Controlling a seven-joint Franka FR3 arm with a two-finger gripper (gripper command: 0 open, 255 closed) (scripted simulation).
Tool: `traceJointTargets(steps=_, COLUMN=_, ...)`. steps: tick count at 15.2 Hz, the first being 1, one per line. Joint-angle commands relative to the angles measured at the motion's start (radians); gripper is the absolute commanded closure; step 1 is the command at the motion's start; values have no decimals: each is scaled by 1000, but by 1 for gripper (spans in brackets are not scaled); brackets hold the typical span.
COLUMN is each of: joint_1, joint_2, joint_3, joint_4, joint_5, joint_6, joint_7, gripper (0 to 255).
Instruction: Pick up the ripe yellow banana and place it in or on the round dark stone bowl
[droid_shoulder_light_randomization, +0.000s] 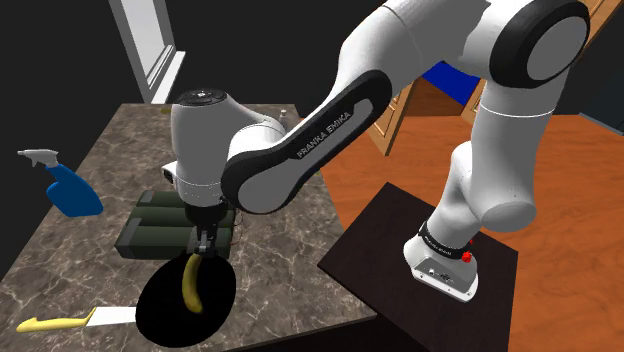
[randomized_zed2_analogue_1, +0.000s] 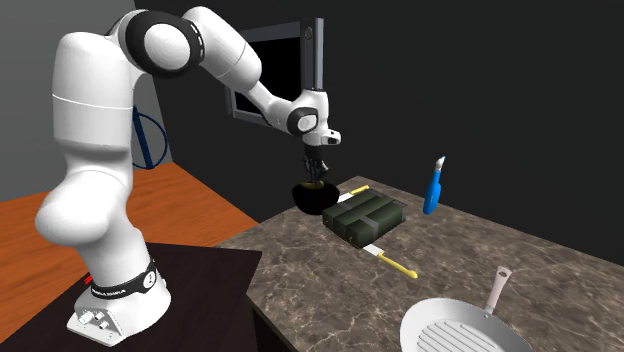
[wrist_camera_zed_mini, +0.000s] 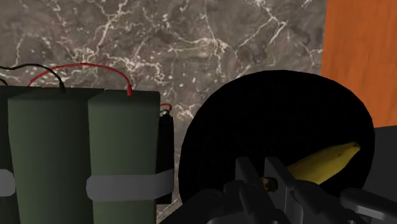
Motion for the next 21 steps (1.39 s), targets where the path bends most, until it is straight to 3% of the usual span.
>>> traceJointTargets(steps=1, joint_1=34, joint_2=43, joint_3=3, joint_4=51, joint_5=-25, joint_6=-7, joint_7=50, gripper=255)
traceJointTargets(steps=13, joint_1=54, joint_2=156, joint_3=-22, joint_4=22, joint_5=-65, joint_6=131, joint_7=66, gripper=255)
traceJointTargets(steps=21, joint_1=54, joint_2=156, joint_3=-22, joint_4=22, joint_5=-65, joint_6=131, joint_7=66, gripper=255)
